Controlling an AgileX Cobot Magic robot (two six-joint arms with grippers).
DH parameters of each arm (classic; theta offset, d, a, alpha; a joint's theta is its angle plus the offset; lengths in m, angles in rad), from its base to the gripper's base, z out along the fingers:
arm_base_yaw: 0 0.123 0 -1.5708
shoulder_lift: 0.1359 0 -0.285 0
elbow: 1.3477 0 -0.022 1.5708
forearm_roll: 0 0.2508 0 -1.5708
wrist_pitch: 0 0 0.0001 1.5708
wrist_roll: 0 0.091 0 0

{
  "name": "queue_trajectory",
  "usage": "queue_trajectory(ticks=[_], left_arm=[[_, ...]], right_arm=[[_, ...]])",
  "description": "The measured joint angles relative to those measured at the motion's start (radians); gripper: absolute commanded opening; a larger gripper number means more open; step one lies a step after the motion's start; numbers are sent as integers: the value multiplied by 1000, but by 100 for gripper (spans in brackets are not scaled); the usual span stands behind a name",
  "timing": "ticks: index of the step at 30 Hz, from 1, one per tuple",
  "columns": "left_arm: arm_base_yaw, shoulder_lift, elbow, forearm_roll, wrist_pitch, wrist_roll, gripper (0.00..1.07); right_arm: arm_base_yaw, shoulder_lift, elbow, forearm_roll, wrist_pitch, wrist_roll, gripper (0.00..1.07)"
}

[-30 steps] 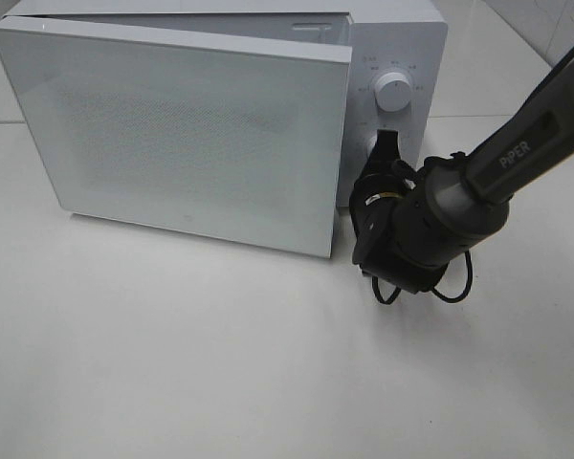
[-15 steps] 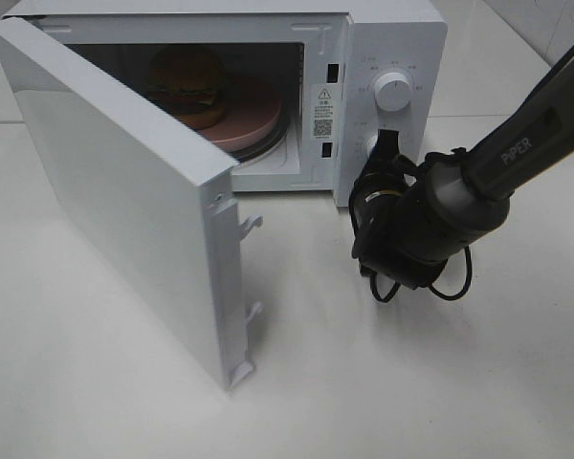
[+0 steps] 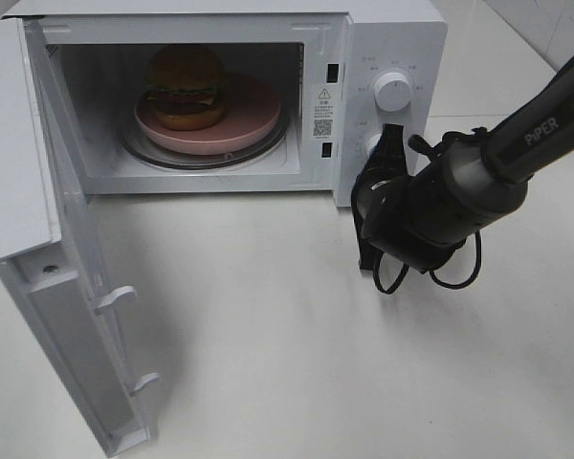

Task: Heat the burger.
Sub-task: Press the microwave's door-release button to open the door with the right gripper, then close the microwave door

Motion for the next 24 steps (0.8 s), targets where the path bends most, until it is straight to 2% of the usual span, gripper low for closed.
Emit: queue_trajectory(ticks=[17,24], left_arm=[[0,0,0,0,0,0,98],[0,0,0,0,0,0,98]], right_arm=[[-8,-125,119,-143,12,-53,0],[-8,-195,177,-151,100,-201,1]])
